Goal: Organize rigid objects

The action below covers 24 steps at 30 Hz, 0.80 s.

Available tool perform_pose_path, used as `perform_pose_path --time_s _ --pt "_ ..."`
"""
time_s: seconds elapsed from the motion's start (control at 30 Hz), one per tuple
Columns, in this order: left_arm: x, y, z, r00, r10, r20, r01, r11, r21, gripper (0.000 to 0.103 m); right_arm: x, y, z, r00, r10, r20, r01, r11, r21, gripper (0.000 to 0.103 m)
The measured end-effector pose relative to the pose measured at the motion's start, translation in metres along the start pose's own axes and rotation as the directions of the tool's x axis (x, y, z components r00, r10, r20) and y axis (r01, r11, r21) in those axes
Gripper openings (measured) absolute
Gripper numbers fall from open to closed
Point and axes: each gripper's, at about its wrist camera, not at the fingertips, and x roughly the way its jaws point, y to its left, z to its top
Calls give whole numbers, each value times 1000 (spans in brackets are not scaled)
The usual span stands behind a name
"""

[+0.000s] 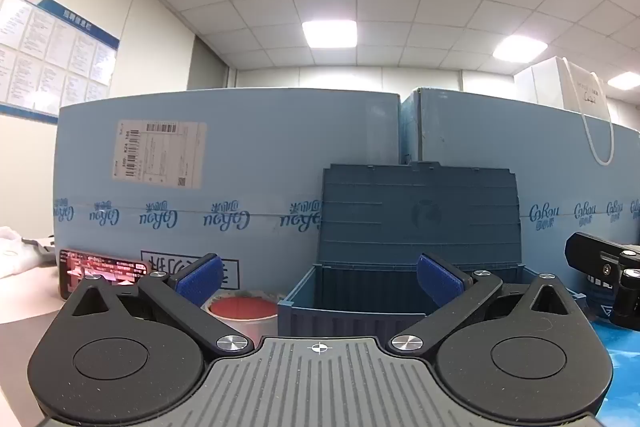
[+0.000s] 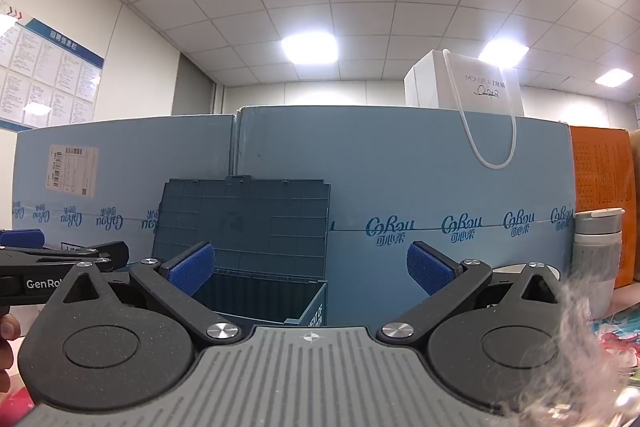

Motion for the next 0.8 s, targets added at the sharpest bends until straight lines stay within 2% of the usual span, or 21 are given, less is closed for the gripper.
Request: perform_pose_path --time_s 0.8 --pt "0 1 0 1000 0 8 0 1000 -15 103 1 0 -1 1000 1 -6 -1 1000 3 103"
